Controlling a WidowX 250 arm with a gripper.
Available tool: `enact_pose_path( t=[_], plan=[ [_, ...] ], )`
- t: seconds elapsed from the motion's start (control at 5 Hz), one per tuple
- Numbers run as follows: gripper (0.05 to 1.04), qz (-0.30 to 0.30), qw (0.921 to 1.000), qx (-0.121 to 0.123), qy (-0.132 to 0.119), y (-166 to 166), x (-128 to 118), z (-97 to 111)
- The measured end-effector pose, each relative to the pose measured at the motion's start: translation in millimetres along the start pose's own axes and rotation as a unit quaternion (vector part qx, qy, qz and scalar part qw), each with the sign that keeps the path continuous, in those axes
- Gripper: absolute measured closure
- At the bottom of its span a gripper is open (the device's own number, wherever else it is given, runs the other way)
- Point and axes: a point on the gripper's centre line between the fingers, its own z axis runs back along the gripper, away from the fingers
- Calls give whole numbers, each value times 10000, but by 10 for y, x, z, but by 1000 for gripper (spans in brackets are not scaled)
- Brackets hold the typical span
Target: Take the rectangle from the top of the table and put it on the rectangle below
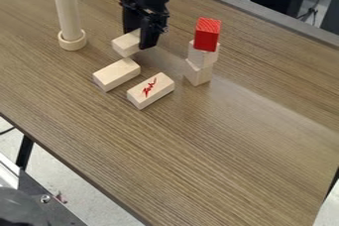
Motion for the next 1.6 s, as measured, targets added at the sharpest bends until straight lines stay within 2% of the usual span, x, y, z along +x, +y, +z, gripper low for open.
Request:
enact_pose_path(
  t=[0.2, 0.4, 0.6, 0.8, 1.0, 1.6],
  plan=[
    [522, 7, 9996, -176, -207, -44, -66, 38],
    [523, 48, 9991, -276, -313, -74, -60, 34],
    [523, -10, 9997, -160, -180, -109, -93, -30],
    [523, -31, 9998, -83, -180, -127, -82, -53],
    [523, -60, 9999, -110, -63, -166, -145, -128],
    [523, -116, 9999, -23, -59, -233, -310, -150]
  ],
)
